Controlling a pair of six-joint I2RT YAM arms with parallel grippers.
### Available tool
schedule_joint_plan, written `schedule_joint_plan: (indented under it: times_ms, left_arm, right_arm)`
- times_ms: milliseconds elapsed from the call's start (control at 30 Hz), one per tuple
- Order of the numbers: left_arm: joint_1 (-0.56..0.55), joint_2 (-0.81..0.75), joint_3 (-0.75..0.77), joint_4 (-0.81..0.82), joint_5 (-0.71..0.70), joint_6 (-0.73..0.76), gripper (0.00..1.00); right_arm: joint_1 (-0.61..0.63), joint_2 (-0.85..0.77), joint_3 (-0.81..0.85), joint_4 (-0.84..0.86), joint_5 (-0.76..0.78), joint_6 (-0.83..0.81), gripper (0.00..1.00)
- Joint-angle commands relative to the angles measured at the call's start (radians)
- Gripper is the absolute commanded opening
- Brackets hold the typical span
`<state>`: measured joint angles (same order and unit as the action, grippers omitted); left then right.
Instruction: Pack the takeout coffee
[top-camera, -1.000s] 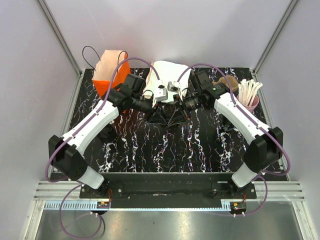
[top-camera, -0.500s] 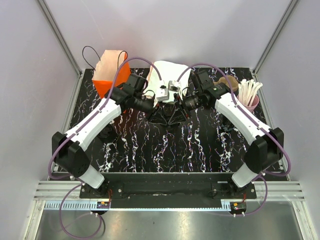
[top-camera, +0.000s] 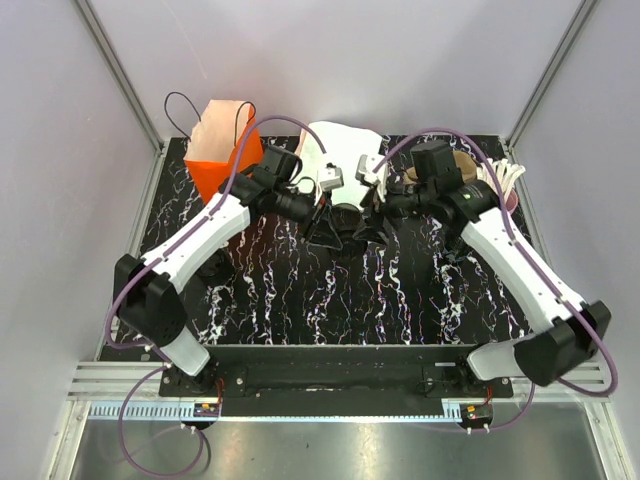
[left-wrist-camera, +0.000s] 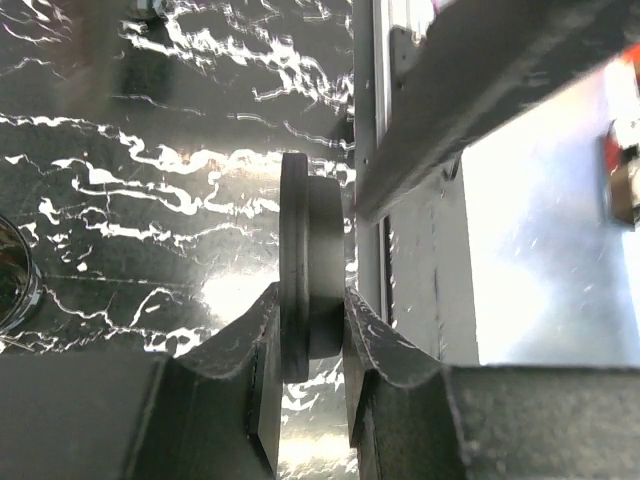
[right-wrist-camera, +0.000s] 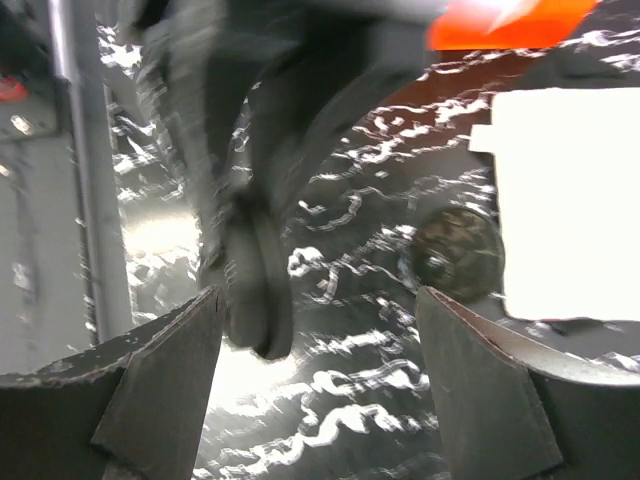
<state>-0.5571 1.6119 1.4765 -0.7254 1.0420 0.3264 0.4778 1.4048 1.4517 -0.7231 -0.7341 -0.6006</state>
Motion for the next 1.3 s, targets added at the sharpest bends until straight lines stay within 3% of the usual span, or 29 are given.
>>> schedule_joint_plan:
  times_ms: [0, 200, 433, 600, 800, 1267]
  left_arm:
    - [0.04, 0.026, -0.013, 0.181, 0.055, -0.217, 0.0]
    - [0.068, 0.071, -0.005, 0.264, 0.059, -0.38, 0.0]
    - [0.097, 0.111, -0.025, 0.374, 0.138, -0.529, 0.0]
    - [0.103, 0.125, -0.03, 0.389, 0.153, -0.547, 0.01]
    - [0.103, 0.128, -0.028, 0.389, 0.159, -0.546, 0.01]
    - [0.103, 0.158, -0.022, 0.396, 0.17, -0.555, 0.01]
  right_arm:
    - [-0.002, -0.095, -0.033, -0.038, 0.102, -0.177, 0.82]
    - [0.034, -0.158, -0.088, -0.143, 0.142, -0.329, 0.81]
    - [0.177, -0.159, -0.152, -0.125, 0.326, -0.352, 0.68]
    - [0.263, -0.138, -0.18, -0.053, 0.43, -0.332, 0.59]
    - [0.278, -0.107, -0.159, -0.021, 0.463, -0.311, 0.49]
    - [0.309, -0.06, -0.111, 0.005, 0.501, -0.3, 0.47]
